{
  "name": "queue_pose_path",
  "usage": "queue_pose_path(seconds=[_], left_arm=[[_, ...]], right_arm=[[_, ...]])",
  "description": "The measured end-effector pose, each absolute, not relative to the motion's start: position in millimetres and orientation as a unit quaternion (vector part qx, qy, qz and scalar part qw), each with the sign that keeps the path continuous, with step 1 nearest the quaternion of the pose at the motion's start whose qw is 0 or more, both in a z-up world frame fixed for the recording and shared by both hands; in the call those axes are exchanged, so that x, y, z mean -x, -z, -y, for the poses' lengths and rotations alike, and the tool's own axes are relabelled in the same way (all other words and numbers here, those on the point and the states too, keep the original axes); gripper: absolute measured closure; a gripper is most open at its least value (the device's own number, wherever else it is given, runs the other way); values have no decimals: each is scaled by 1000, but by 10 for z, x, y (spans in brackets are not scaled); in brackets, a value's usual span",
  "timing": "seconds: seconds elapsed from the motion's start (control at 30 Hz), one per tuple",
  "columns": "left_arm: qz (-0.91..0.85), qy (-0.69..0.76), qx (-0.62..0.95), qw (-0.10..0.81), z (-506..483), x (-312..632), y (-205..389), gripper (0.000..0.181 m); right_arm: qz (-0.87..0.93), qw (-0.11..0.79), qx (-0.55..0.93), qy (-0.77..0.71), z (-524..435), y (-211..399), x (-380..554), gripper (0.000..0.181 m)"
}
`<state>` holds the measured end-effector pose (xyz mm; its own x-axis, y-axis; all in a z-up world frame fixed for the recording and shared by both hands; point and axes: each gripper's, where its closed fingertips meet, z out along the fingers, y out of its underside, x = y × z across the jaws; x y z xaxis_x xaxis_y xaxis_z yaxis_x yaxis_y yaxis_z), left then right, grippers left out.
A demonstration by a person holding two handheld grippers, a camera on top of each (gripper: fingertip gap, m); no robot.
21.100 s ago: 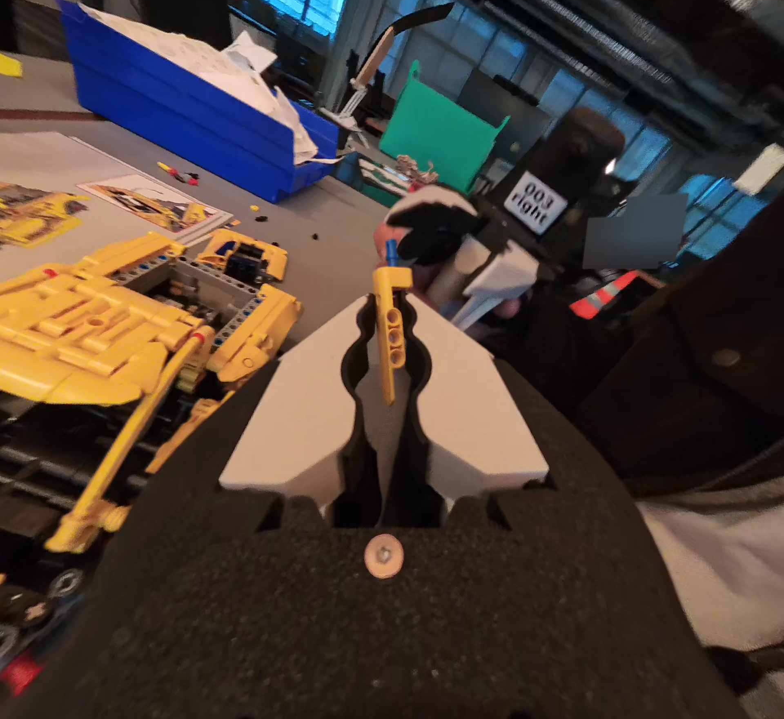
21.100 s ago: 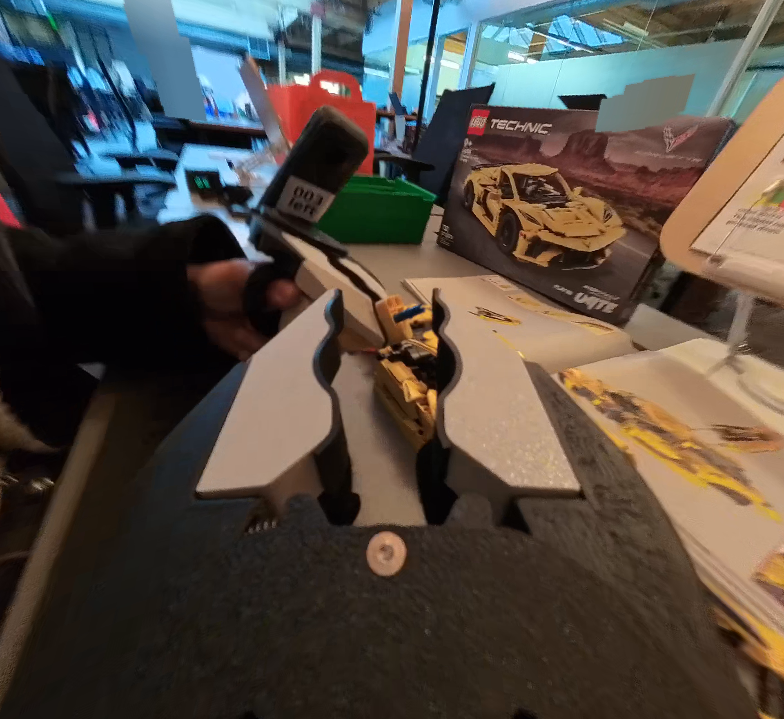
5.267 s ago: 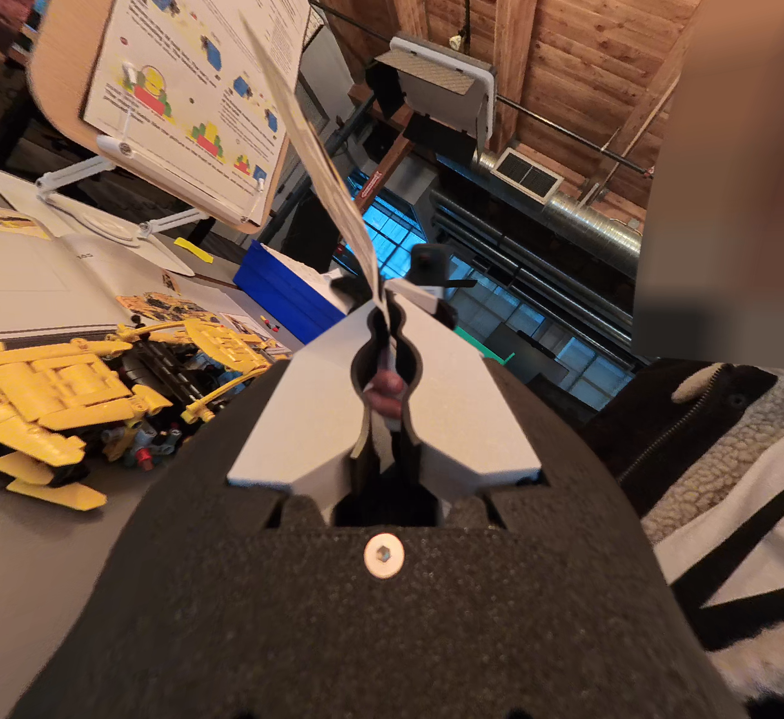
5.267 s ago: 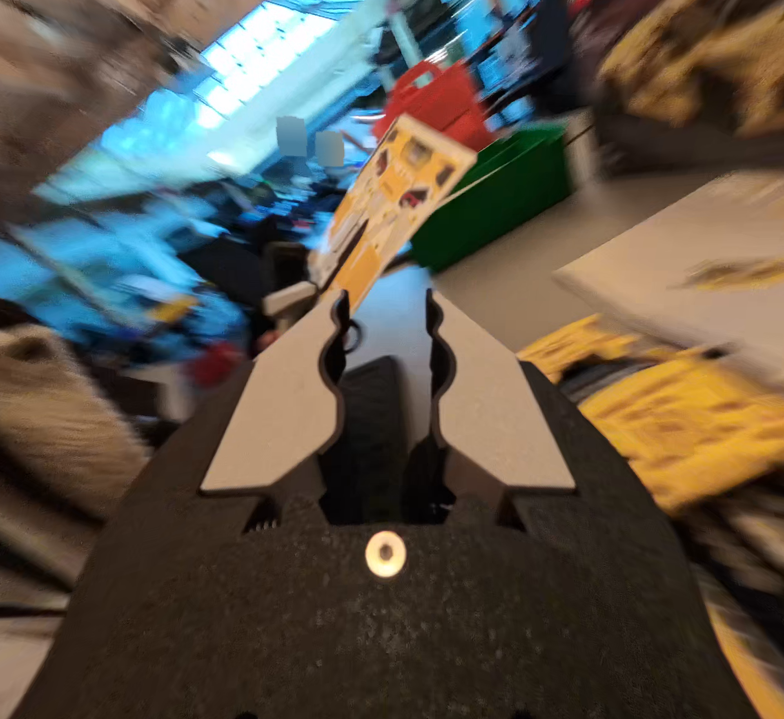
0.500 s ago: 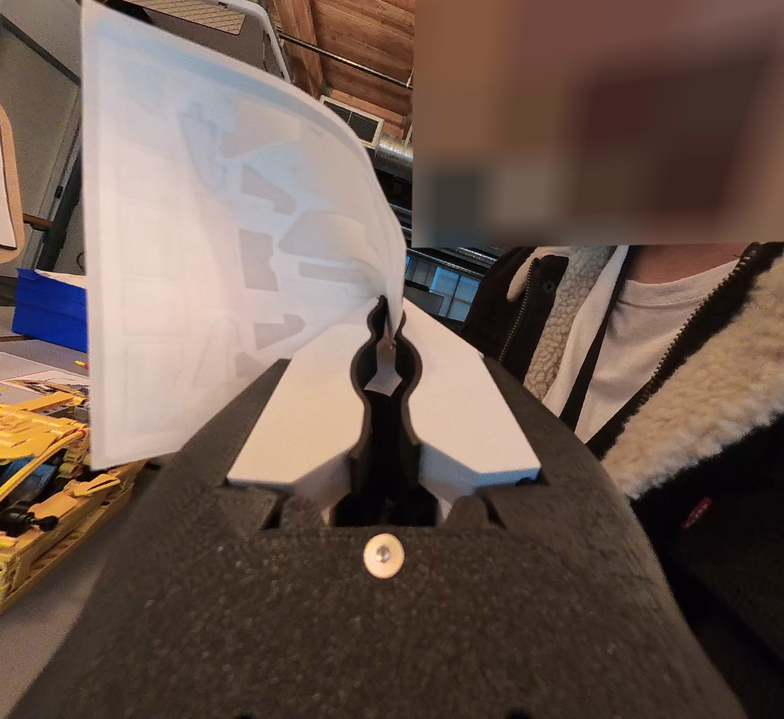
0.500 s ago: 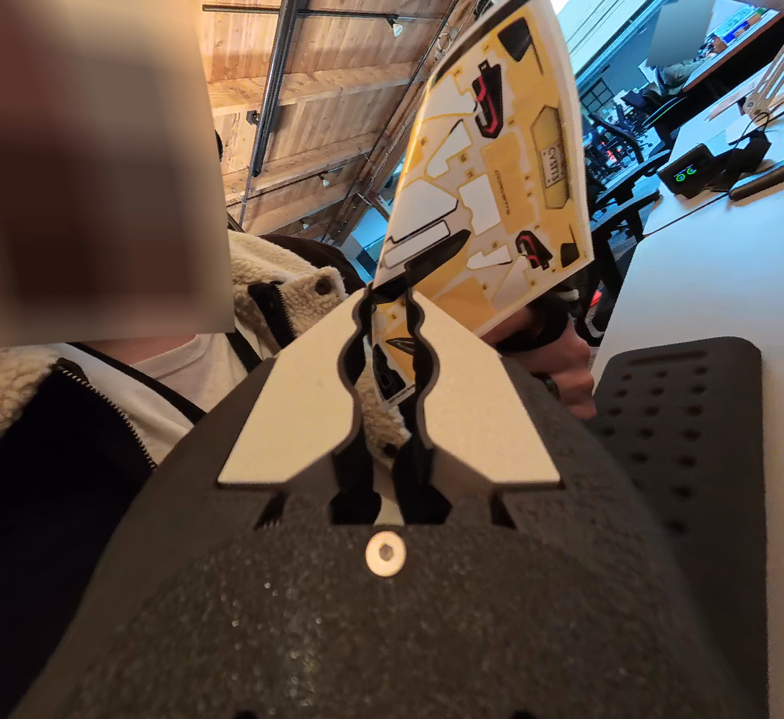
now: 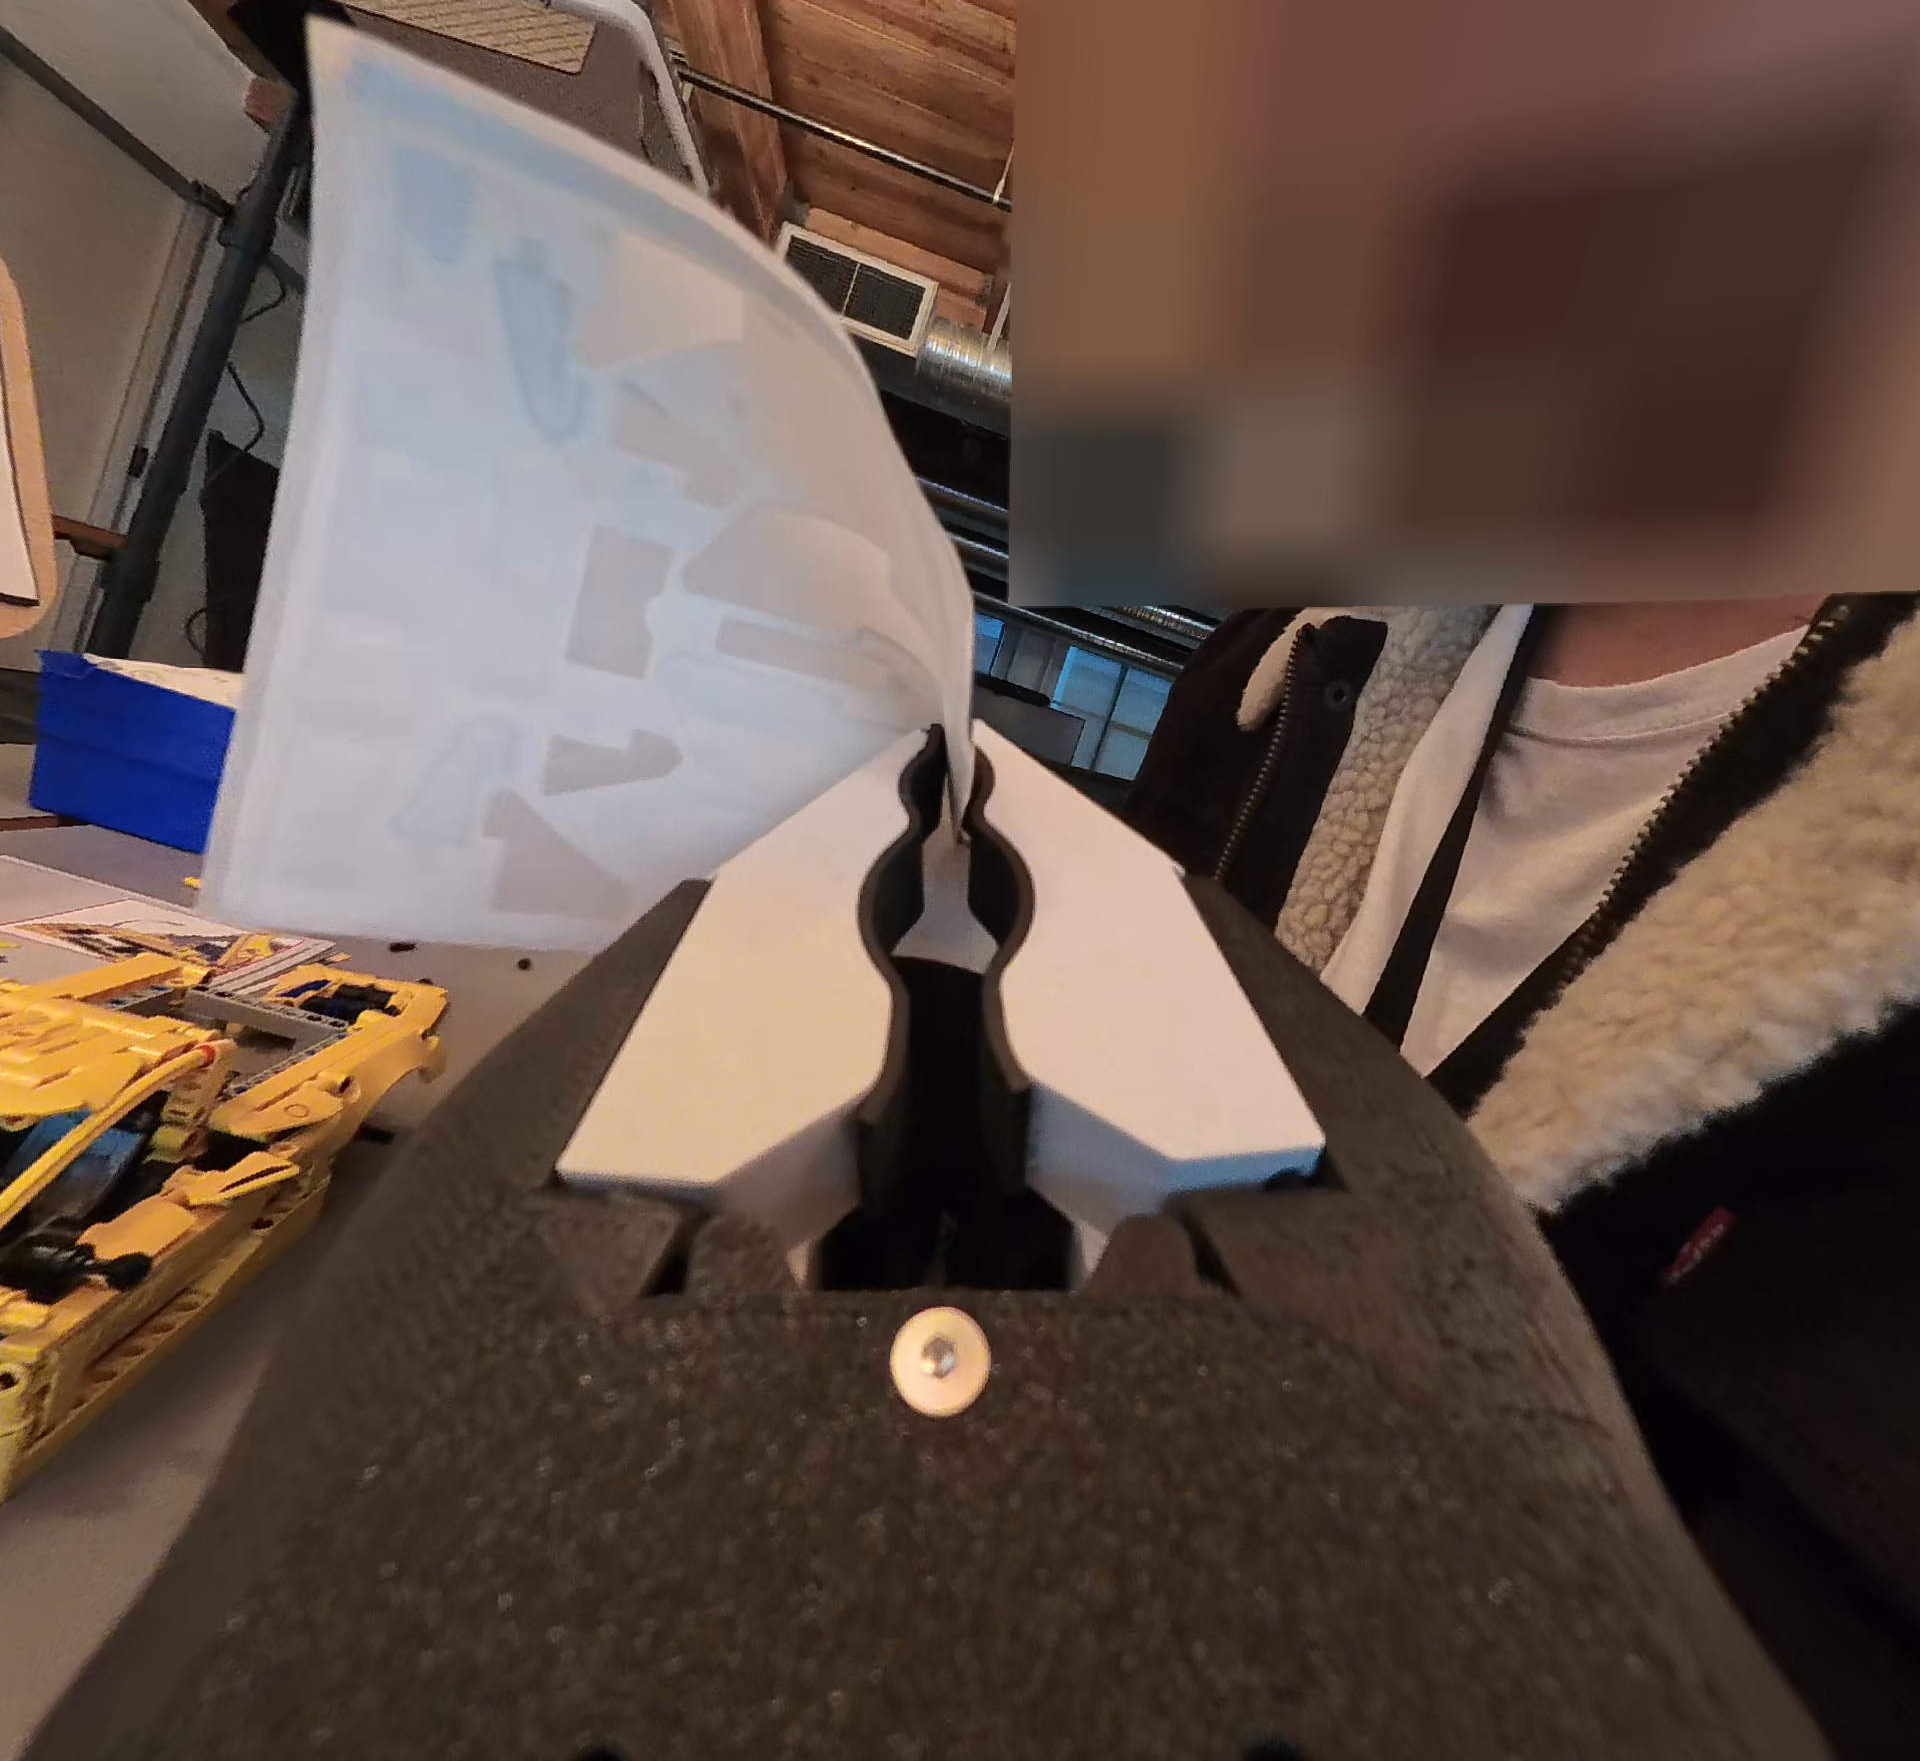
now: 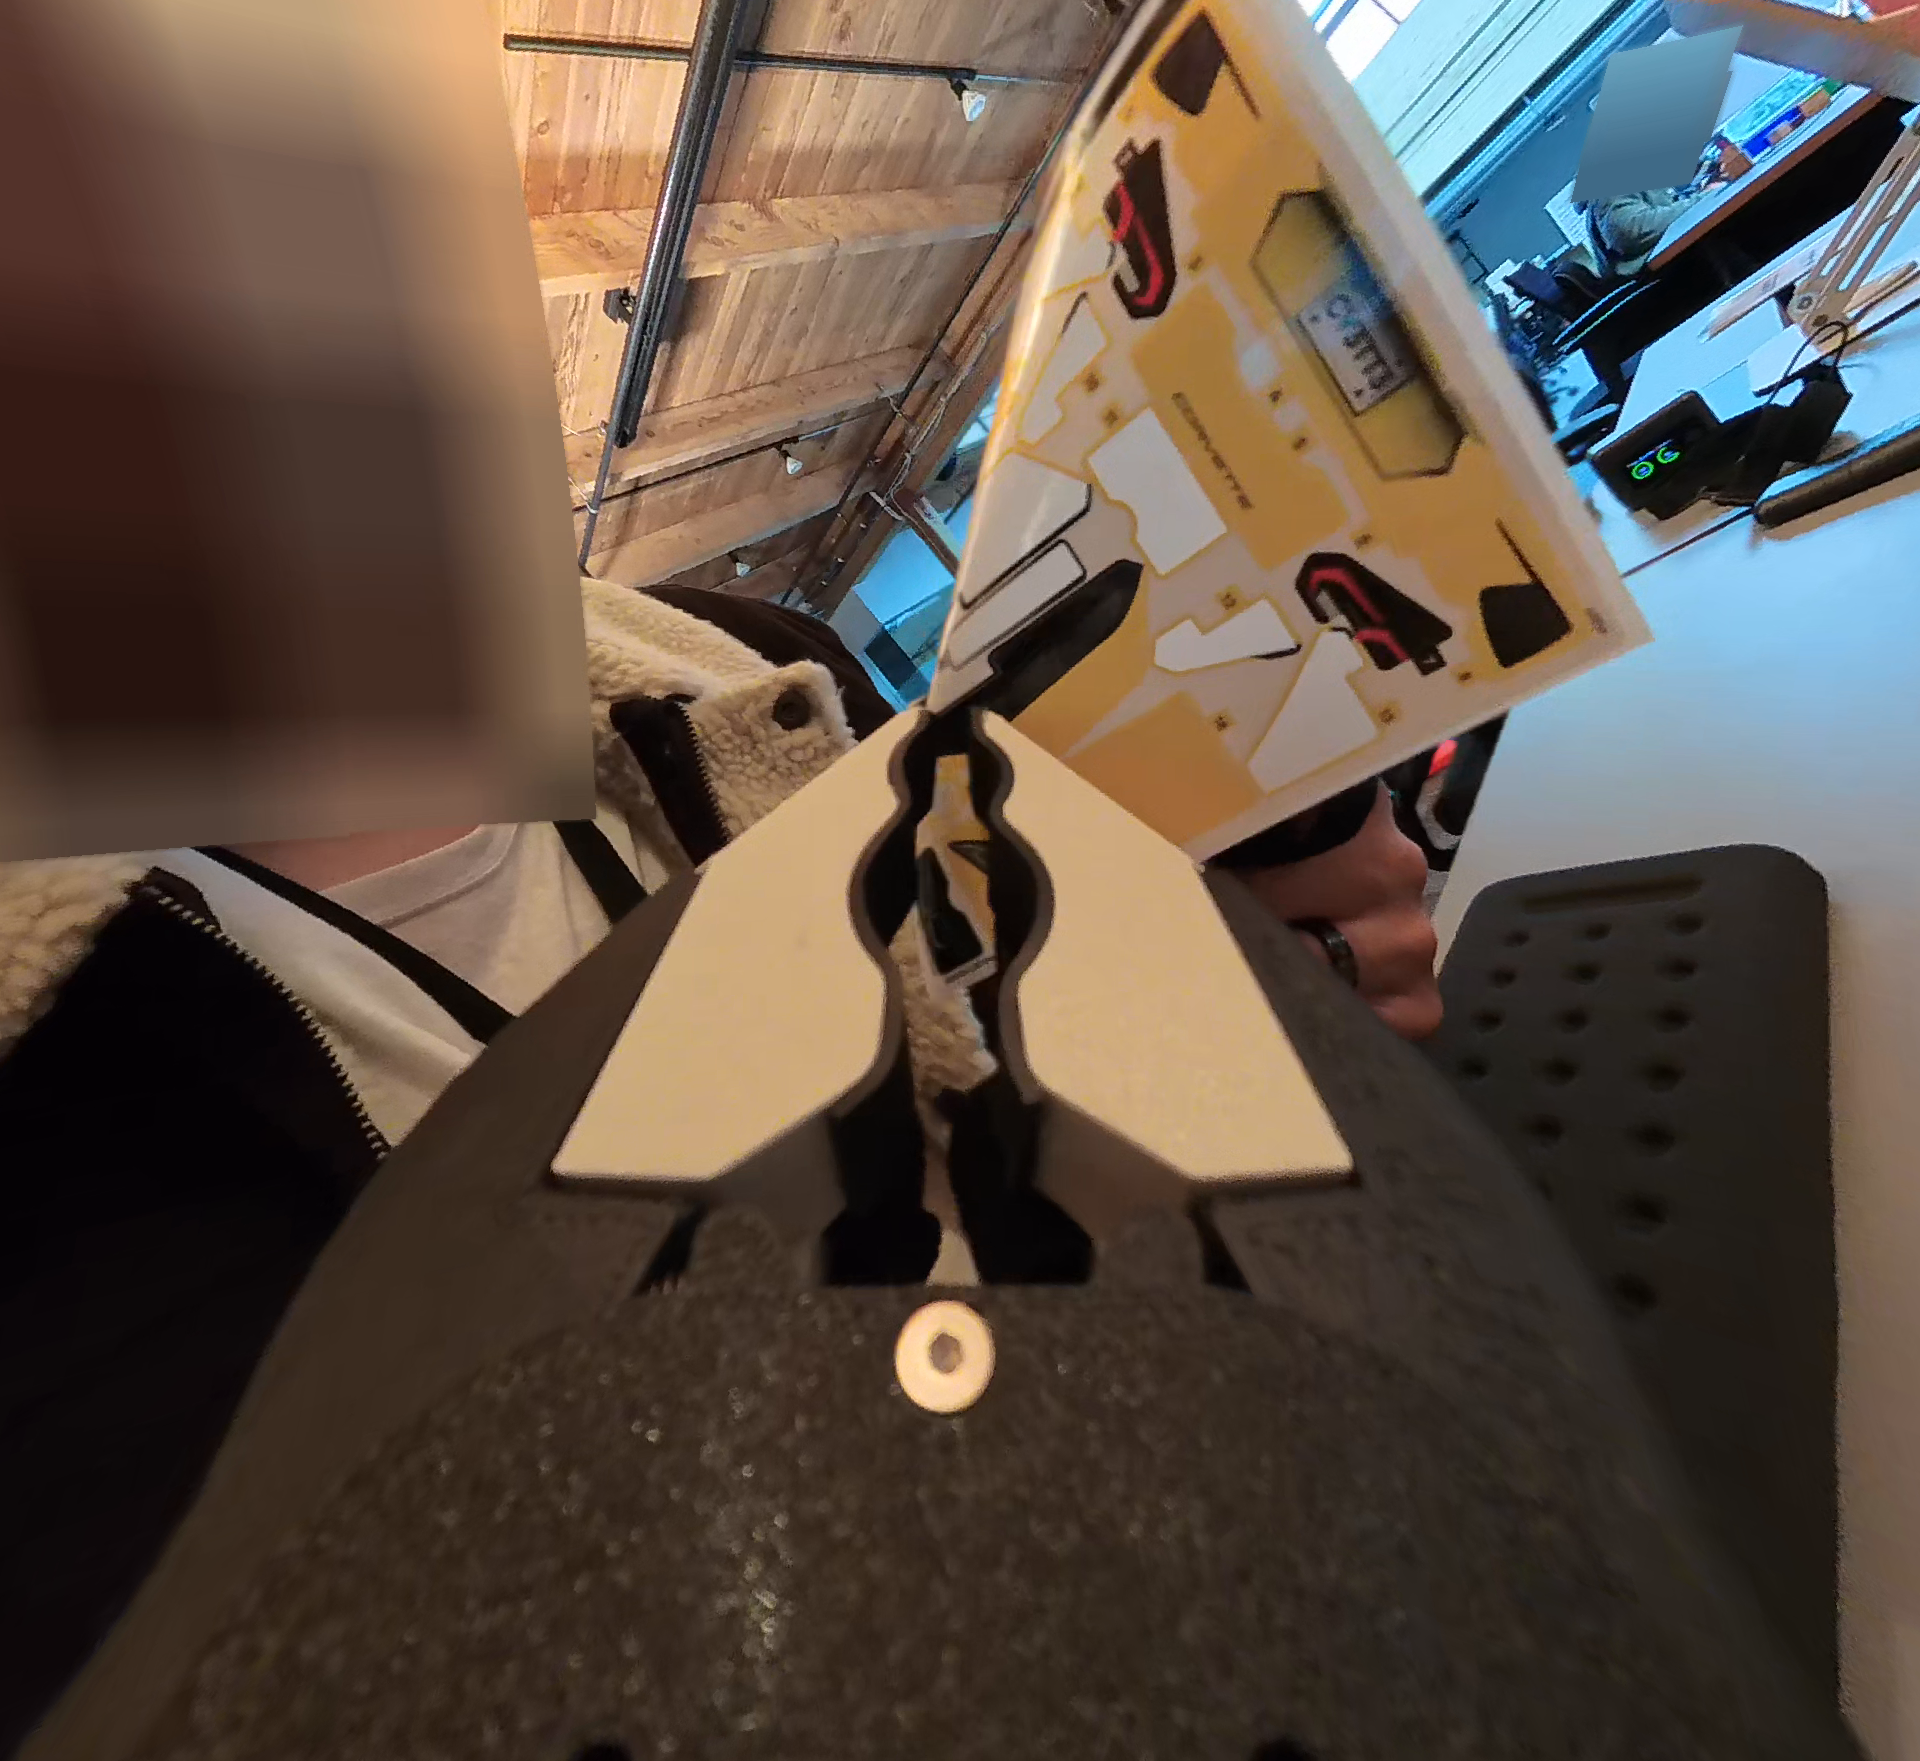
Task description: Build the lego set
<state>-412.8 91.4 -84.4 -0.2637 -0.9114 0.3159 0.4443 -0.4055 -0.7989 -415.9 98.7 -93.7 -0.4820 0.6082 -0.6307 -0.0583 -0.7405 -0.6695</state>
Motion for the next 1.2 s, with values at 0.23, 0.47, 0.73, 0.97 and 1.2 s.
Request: queue_pose_path(seconds=[0.23, 0.47, 0.73, 0.97, 1.2], left_arm=[[-292, 739, 399, 457, -928, 4121, 866, 181], [-297, 738, 397, 458, -908, 4115, 866, 181], [-299, 734, 402, 459, -915, 4115, 873, 181], [-298, 728, 407, 464, -933, 4131, 880, 181], [-257, 760, 377, 462, -996, 4296, 784, 181]], right_arm=[[310, 210, 480, -793, -952, 954, 4193, 168], [309, 208, 476, -797, -947, 960, 4198, 173], [309, 210, 473, -798, -953, 961, 4187, 181], [310, 220, 480, -791, -981, 961, 4183, 181], [205, 327, 547, -743, -1606, 1084, 3981, 147]])
